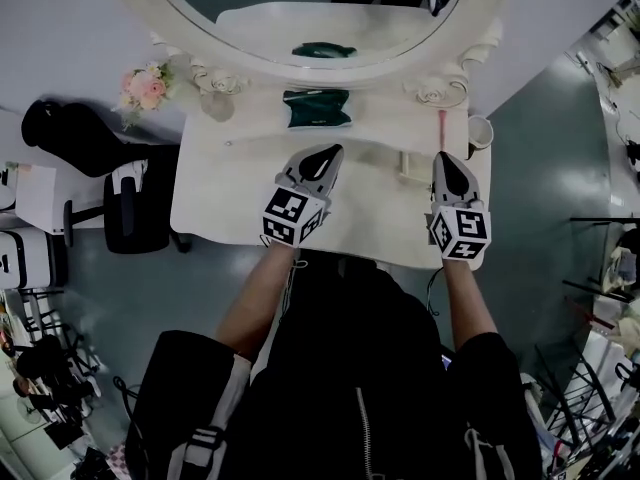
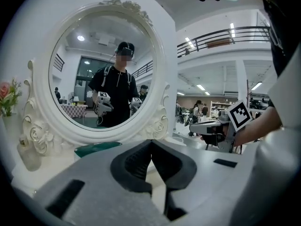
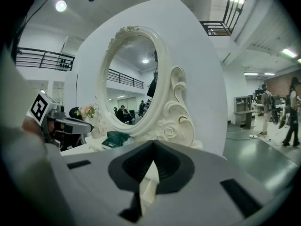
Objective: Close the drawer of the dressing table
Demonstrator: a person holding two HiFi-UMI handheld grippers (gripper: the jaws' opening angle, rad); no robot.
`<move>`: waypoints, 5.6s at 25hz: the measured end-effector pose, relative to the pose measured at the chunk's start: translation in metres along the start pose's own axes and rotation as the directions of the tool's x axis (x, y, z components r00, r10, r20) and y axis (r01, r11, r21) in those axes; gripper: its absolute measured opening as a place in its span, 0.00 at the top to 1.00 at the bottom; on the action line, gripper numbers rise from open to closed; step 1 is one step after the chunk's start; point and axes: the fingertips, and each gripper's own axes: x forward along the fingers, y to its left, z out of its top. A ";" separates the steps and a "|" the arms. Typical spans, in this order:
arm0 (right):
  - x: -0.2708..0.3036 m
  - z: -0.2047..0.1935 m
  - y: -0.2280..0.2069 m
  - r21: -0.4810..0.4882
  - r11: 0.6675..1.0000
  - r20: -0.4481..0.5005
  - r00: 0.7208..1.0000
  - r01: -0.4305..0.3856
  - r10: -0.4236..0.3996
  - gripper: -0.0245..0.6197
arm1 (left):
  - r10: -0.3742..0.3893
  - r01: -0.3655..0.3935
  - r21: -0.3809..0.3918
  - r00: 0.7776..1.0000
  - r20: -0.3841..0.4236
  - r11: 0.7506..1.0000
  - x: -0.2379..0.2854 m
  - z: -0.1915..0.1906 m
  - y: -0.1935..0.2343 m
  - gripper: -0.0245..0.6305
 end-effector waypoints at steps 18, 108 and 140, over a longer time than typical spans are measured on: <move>-0.030 -0.159 -0.027 0.099 0.990 -0.341 0.938 0.101 -0.061 0.78 | -0.028 0.027 -0.022 0.998 -0.054 0.999 0.005 -0.029 -0.015 0.96; 0.044 -0.163 0.012 0.098 0.990 -0.392 0.918 0.102 -0.056 0.92 | 0.127 -0.128 -0.019 0.991 -0.046 0.992 -0.056 -0.012 0.075 0.96; 0.059 0.053 0.165 -0.116 0.989 0.059 0.993 -0.090 0.098 0.96 | 0.099 -0.101 0.011 0.991 0.086 0.995 -0.111 0.021 0.148 0.96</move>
